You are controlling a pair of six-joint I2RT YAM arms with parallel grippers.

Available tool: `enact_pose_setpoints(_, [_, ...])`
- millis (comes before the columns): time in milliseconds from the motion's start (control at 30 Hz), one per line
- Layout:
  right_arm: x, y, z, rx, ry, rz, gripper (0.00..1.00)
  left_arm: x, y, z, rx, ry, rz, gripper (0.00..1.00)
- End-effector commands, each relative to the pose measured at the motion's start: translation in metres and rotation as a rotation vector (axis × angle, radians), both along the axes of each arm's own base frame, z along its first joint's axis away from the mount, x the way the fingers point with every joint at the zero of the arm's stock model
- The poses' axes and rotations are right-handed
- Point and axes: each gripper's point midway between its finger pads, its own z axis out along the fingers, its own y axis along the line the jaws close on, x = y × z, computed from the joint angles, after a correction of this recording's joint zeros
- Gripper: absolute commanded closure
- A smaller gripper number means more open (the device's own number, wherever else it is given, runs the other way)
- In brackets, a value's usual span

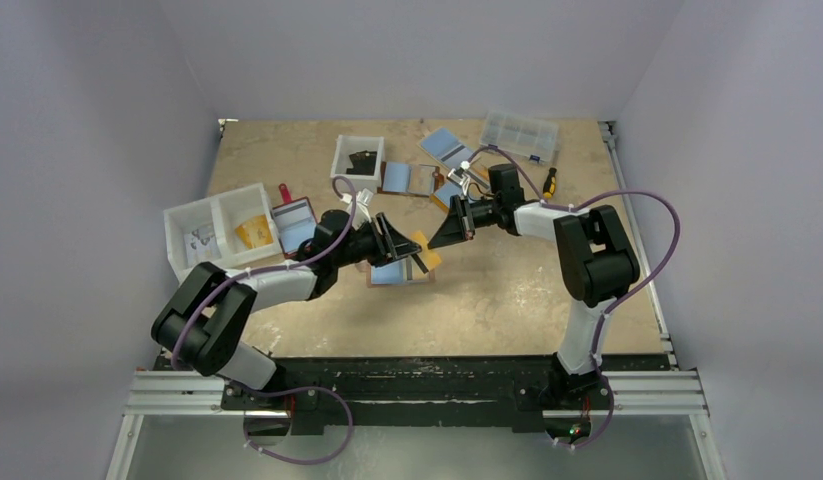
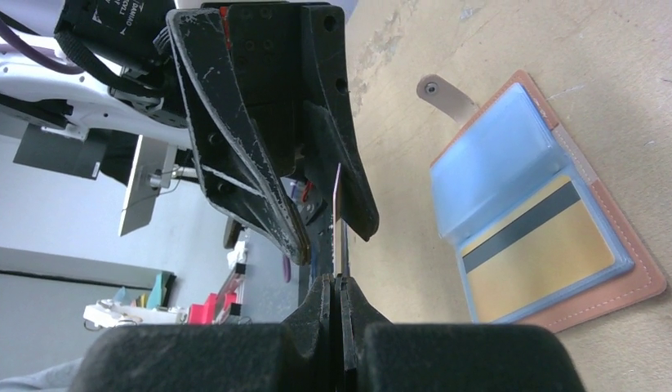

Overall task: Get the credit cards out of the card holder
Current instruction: Place the credit card in the storage box.

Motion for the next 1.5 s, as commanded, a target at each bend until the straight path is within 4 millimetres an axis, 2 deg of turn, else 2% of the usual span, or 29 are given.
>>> enact_pose_setpoints(0, [-0.003, -0.001, 0.019, 0.049, -0.043, 0.027, 1.0, 0.006, -0.008, 0.022, -0.06, -0.081, -0.012, 0.63])
enact_pose_setpoints(67, [-0.003, -0.001, 0.019, 0.049, -0.04, 0.027, 1.0, 0.006, -0.009, 0.025, -0.076, -0.091, -0.013, 0.73])
enact_pose_setpoints(133, [-0.003, -0.001, 0.019, 0.049, -0.041, 0.027, 1.0, 0.005, -0.011, 0.032, -0.102, -0.111, -0.029, 0.98])
enact_pose_setpoints(167, [-0.003, -0.001, 0.019, 0.05, -0.042, 0.028, 1.0, 0.002, -0.012, 0.033, -0.109, -0.114, -0.04, 1.0])
enact_pose_setpoints(200, [-0.002, -0.001, 0.019, 0.049, -0.044, 0.025, 0.95, 0.001, -0.012, 0.033, -0.11, -0.118, -0.048, 1.0])
enact_pose_setpoints(267, [0.001, -0.001, 0.019, 0.039, -0.048, 0.01, 0.76, -0.002, -0.01, 0.031, -0.081, -0.131, -0.067, 1.0])
enact_pose_setpoints(367, [0.007, -0.003, 0.016, 0.004, -0.134, 0.01, 0.6, -0.003, 0.004, 0.02, 0.095, -0.152, -0.079, 1.0])
enact_pose_setpoints(433, [0.013, -0.009, 0.008, -0.086, -0.229, 0.016, 0.51, -0.003, 0.023, 0.015, 0.273, -0.195, -0.093, 1.0])
enact_pose_setpoints(500, [0.016, -0.015, 0.003, -0.158, -0.294, 0.02, 0.45, -0.003, 0.052, 0.013, 0.479, -0.238, -0.094, 1.0])
enact_pose_setpoints(600, [0.019, -0.021, 0.002, -0.209, -0.373, 0.006, 0.41, 0.003, 0.103, 0.027, 0.781, -0.327, -0.066, 1.0])
enact_pose_setpoints(700, [0.019, -0.025, 0.003, -0.236, -0.425, -0.002, 0.39, 0.01, 0.151, 0.054, 1.054, -0.437, -0.04, 1.0])
enact_pose_setpoints(833, [0.021, -0.027, 0.004, -0.258, -0.457, -0.011, 0.38, 0.022, 0.21, 0.102, 1.381, -0.592, 0.059, 1.0])
enact_pose_setpoints(933, [0.022, -0.028, 0.003, -0.268, -0.462, -0.014, 0.38, 0.026, 0.244, 0.131, 1.571, -0.669, 0.145, 1.0])
enact_pose_setpoints(1000, [0.022, -0.029, 0.0, -0.275, -0.46, -0.014, 0.38, 0.029, 0.266, 0.143, 1.68, -0.654, 0.202, 1.0])
enact_pose_setpoints(1100, [0.023, -0.029, -0.002, -0.282, -0.459, -0.015, 0.38, 0.037, 0.302, 0.142, 1.77, -0.545, 0.241, 1.0])
enact_pose_setpoints(1167, [0.023, -0.029, -0.004, -0.283, -0.457, -0.015, 0.38, 0.043, 0.318, 0.14, 1.781, -0.469, 0.28, 1.0])
enact_pose_setpoints(1400, [0.023, -0.029, -0.009, -0.283, -0.441, -0.009, 0.38, 0.06, 0.334, 0.101, 1.784, -0.231, 0.387, 1.0])
enact_pose_setpoints(1467, [0.022, -0.029, -0.008, -0.279, -0.445, -0.008, 0.38, 0.064, 0.348, 0.095, 1.792, -0.144, 0.486, 1.0])
